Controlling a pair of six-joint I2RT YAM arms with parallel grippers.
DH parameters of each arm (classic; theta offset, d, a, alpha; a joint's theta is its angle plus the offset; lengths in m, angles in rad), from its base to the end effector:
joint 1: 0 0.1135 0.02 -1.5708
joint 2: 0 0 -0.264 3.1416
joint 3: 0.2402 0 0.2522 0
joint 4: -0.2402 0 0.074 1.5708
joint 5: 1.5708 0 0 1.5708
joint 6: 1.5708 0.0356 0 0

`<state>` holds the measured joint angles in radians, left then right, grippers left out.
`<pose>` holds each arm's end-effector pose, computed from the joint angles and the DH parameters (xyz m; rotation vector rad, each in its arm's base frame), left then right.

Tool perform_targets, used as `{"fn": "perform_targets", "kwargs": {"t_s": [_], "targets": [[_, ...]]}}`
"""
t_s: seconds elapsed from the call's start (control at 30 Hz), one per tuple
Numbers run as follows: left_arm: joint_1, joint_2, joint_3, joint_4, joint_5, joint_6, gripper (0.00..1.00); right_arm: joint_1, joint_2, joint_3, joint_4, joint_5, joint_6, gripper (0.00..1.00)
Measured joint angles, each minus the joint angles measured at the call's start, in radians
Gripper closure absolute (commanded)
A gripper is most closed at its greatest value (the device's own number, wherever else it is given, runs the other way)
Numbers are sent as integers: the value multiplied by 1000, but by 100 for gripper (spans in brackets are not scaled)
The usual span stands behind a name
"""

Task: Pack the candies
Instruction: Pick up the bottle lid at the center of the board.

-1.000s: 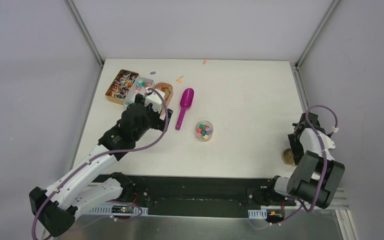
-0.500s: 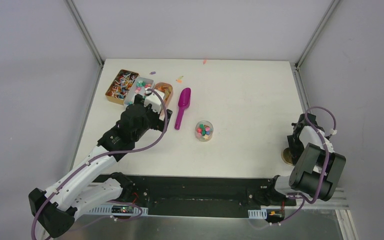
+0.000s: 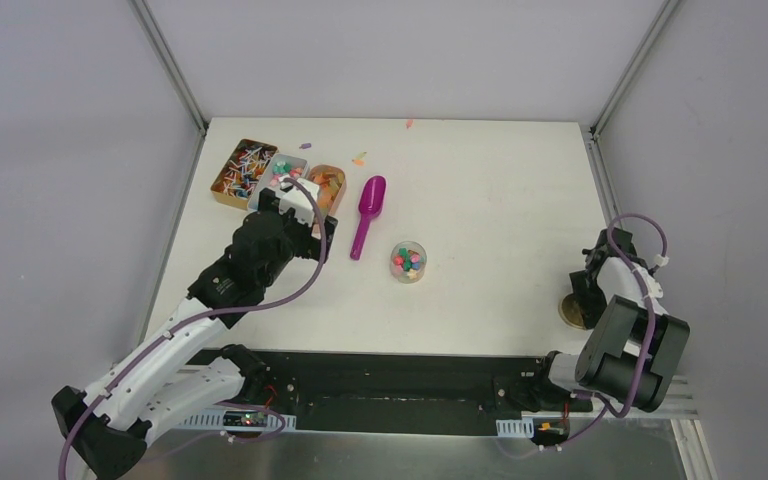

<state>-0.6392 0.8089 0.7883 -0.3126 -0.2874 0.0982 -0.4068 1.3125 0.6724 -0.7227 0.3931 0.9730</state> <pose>0.1554 -0.1029 0.3241 0.4971 1.8244 -0.0956 0.1847 -0.0944 0.1660 1.8265 2.1221 -0.4536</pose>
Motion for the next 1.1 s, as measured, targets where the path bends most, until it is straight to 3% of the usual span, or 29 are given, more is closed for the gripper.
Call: {"fn": "perform_targets", "kwargs": {"t_s": [0.17, 0.4, 0.77, 1.1], "targets": [[0, -16, 0, 0, -27, 0, 3, 31, -7, 0, 18, -23, -50, 33], [0, -32, 0, 0, -51, 0, 3, 178, -37, 10, 31, -29, -112, 36], [0, -42, 0, 5, -107, 0, 3, 559, 8, 163, 49, 6, -201, 40], [0, -92, -2, 6, -183, 0, 4, 829, 55, 375, 98, -53, -414, 41]]}}
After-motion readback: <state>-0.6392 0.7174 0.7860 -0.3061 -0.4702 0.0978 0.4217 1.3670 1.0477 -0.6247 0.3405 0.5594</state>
